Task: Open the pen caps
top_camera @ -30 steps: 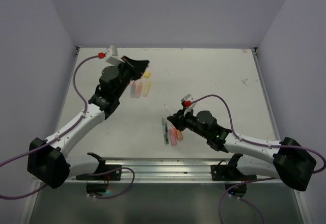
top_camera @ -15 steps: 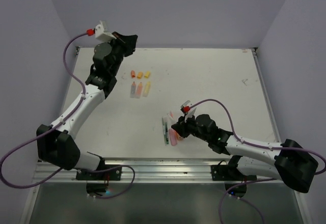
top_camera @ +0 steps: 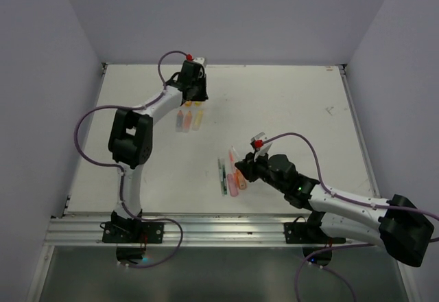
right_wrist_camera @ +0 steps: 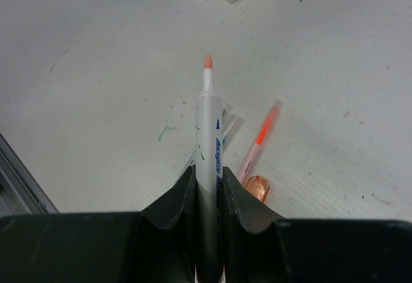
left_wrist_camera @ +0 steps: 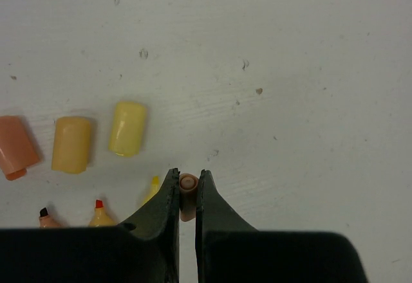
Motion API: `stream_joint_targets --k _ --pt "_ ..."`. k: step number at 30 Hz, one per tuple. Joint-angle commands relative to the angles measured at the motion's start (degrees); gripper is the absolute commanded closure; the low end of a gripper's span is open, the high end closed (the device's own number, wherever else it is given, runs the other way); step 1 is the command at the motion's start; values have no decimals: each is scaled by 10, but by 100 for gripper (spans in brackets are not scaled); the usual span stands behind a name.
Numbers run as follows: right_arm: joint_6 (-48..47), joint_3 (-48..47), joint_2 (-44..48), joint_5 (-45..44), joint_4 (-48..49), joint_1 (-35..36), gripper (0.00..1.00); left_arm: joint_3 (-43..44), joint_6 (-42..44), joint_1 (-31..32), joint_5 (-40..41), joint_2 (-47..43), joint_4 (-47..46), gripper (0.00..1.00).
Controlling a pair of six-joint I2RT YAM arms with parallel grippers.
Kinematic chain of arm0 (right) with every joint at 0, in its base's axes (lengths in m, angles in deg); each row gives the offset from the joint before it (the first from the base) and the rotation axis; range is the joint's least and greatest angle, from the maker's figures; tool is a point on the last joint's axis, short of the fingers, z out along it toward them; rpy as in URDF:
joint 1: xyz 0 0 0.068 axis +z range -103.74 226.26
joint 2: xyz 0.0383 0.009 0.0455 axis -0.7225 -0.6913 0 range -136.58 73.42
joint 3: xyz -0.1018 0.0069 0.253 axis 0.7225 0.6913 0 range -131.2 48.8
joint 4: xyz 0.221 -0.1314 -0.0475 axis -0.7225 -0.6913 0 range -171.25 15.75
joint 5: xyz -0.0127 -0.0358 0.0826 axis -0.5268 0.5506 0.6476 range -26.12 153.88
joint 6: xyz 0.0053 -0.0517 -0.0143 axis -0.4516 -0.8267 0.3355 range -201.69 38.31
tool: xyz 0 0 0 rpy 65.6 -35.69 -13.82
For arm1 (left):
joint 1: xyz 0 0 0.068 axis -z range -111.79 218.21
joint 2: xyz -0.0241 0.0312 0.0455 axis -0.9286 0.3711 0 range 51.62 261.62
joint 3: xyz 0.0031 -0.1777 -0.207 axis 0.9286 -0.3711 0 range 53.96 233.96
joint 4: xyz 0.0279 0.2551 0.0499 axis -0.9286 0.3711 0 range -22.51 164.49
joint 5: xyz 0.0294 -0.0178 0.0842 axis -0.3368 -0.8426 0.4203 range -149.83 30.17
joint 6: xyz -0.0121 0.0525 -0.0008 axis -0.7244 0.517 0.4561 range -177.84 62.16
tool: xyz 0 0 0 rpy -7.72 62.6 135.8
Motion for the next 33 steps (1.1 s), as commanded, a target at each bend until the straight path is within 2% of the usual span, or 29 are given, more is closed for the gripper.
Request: stream_joint_targets --k 1,8,16,18,19,25,33 --pt "9 -16 -10 -22 4 0 100 62 59 9 5 23 29 98" --pt "4 -33 -38 -29 1 0 100 91 77 19 37 102 12 94" --pt "14 -36 -64 -22 10 0 100 99 70 20 52 148 -17 88" --pt "15 -37 -68 -22 10 0 100 100 66 20 55 150 -22 84" --pt "15 -37 -69 -22 11 0 100 99 65 20 56 151 -23 77" --pt "14 -37 -74 -19 15 0 100 78 58 20 71 139 -41 60" --pt "15 -44 -56 -19 6 0 100 66 29 20 58 87 -49 50"
